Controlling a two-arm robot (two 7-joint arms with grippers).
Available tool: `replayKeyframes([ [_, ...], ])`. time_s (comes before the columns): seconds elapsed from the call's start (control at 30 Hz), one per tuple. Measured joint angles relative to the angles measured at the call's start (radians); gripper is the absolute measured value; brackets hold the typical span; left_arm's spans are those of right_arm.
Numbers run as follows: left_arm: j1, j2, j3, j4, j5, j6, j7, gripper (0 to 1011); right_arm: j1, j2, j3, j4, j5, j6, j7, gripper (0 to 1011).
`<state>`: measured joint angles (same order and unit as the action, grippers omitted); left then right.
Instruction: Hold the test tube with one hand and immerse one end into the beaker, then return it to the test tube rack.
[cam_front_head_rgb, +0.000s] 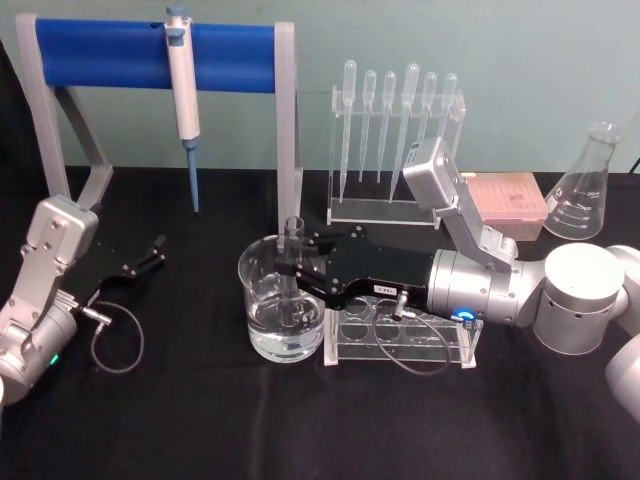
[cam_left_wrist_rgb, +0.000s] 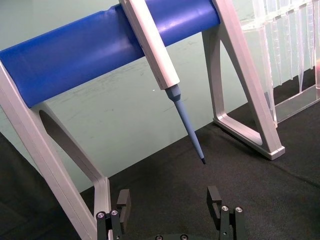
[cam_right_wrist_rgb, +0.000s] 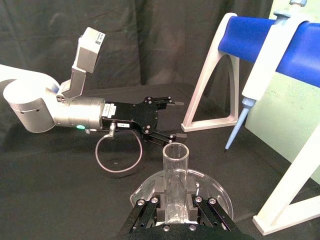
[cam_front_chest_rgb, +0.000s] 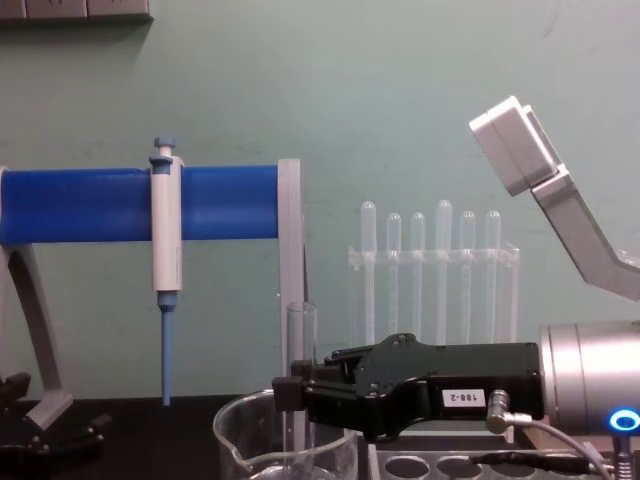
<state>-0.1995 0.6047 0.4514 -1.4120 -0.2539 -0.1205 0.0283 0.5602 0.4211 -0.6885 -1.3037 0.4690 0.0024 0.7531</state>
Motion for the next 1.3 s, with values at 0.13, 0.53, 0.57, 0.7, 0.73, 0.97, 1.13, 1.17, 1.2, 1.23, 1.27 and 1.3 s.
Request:
replayKeyframes([
  [0.13, 0.000, 0.000, 0.000, 0.000, 0.000, 0.000, 0.000, 1000, 0.000, 0.000, 0.000, 0.000, 0.000, 0.000, 0.000, 236],
  [0.53, 0.000, 0.000, 0.000, 0.000, 0.000, 0.000, 0.000, 1000, 0.000, 0.000, 0.000, 0.000, 0.000, 0.000, 0.000, 236],
  [0.57, 0.000, 0.000, 0.000, 0.000, 0.000, 0.000, 0.000, 1000, 0.000, 0.000, 0.000, 0.000, 0.000, 0.000, 0.000, 236],
  [0.7, 0.000, 0.000, 0.000, 0.000, 0.000, 0.000, 0.000, 1000, 0.000, 0.000, 0.001, 0.000, 0.000, -0.002, 0.000, 236],
  [0.73, 0.000, 0.000, 0.000, 0.000, 0.000, 0.000, 0.000, 1000, 0.000, 0.001, 0.004, -0.004, 0.001, -0.007, 0.000, 236],
  [0.97, 0.000, 0.000, 0.000, 0.000, 0.000, 0.000, 0.000, 1000, -0.001, 0.014, 0.025, -0.041, 0.014, -0.012, 0.003, 236],
  [1.13, 0.000, 0.000, 0.000, 0.000, 0.000, 0.000, 0.000, 1000, -0.002, 0.033, 0.038, -0.090, 0.029, 0.004, 0.002, 236],
  [1.17, 0.000, 0.000, 0.000, 0.000, 0.000, 0.000, 0.000, 1000, -0.002, 0.036, 0.040, -0.098, 0.031, 0.008, 0.002, 235],
  [1.2, 0.000, 0.000, 0.000, 0.000, 0.000, 0.000, 0.000, 1000, -0.003, 0.040, 0.042, -0.106, 0.034, 0.011, 0.002, 235],
  [1.23, 0.000, 0.000, 0.000, 0.000, 0.000, 0.000, 0.000, 1000, -0.003, 0.044, 0.044, -0.114, 0.036, 0.014, 0.002, 236],
  [1.27, 0.000, 0.000, 0.000, 0.000, 0.000, 0.000, 0.000, 1000, -0.003, 0.050, 0.047, -0.130, 0.041, 0.018, 0.000, 236],
  [1.3, 0.000, 0.000, 0.000, 0.000, 0.000, 0.000, 0.000, 1000, -0.003, 0.053, 0.049, -0.136, 0.043, 0.020, -0.001, 236],
])
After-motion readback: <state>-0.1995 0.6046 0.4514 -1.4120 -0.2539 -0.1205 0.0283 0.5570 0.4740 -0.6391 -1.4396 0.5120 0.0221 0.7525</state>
